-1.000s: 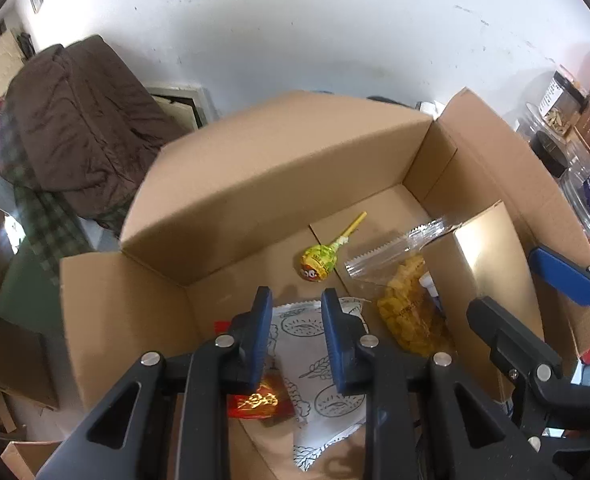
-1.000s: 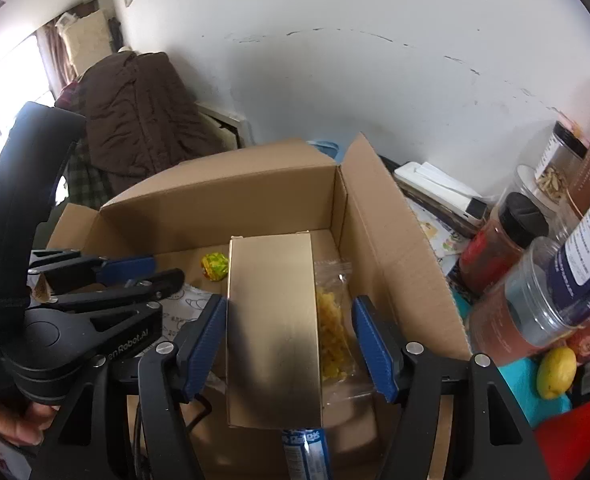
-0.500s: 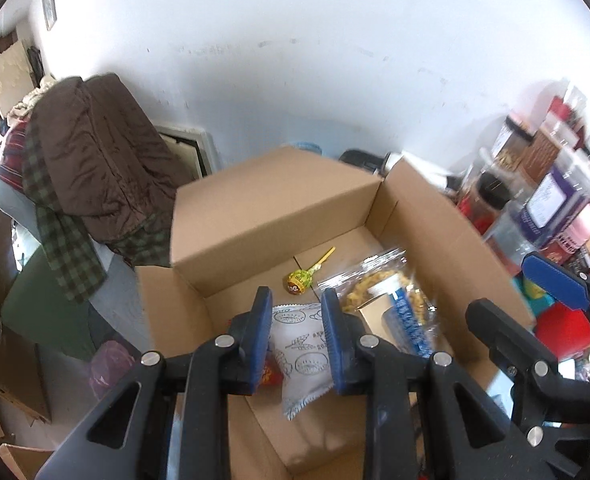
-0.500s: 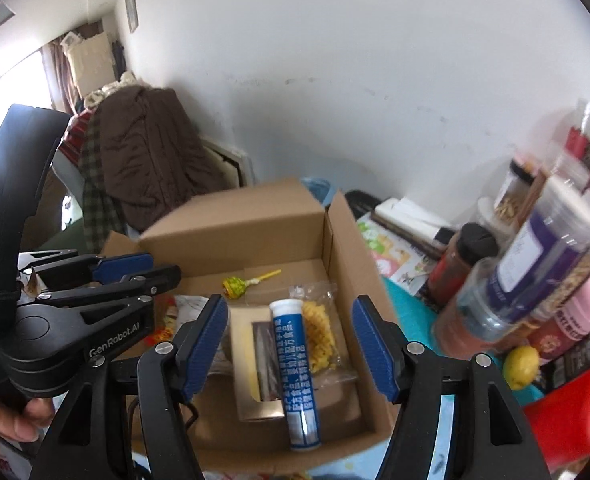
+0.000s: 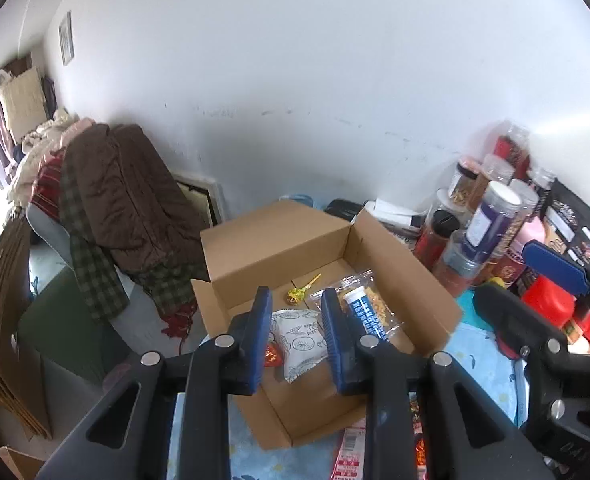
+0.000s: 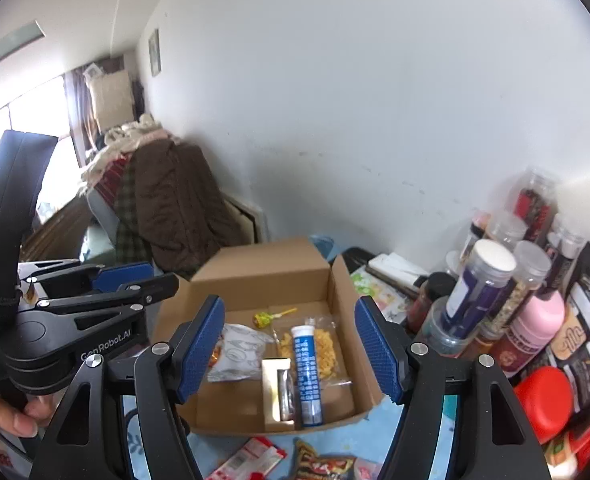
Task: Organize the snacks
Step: 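Withdraw both grippers from the box back toward the table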
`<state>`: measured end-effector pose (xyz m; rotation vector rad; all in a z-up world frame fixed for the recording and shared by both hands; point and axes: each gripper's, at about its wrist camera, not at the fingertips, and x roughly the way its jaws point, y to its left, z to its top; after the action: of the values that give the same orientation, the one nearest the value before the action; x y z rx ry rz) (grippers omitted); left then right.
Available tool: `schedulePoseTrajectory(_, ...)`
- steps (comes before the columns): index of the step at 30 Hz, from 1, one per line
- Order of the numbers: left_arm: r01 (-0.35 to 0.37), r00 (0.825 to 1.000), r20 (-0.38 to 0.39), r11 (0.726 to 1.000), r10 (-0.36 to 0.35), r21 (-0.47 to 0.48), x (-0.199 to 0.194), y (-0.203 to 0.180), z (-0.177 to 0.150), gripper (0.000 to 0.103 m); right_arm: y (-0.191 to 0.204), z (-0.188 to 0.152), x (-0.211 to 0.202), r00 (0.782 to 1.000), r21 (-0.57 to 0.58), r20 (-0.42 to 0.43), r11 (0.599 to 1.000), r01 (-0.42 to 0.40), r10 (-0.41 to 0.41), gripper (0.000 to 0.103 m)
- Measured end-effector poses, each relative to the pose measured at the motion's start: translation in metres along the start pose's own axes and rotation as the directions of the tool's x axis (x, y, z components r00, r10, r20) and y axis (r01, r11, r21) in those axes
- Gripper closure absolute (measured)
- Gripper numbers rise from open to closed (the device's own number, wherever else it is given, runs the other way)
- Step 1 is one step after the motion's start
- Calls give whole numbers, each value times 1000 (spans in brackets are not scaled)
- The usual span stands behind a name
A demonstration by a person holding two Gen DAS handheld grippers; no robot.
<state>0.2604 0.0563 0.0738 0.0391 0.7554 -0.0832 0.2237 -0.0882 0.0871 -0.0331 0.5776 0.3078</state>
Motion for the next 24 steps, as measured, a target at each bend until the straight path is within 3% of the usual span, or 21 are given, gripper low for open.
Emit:
schedulePoseTrajectory(10,53,996,62,998,-56,45,-54,-9,-30,78,-2,-24,-63,997,29,76,1000,12,-14,26)
schedulePoseTrajectory(24,111,990,78,989,-118,94,-92,-21,-88,78,9,-89,-110,996,46,60,997,59,-62,23)
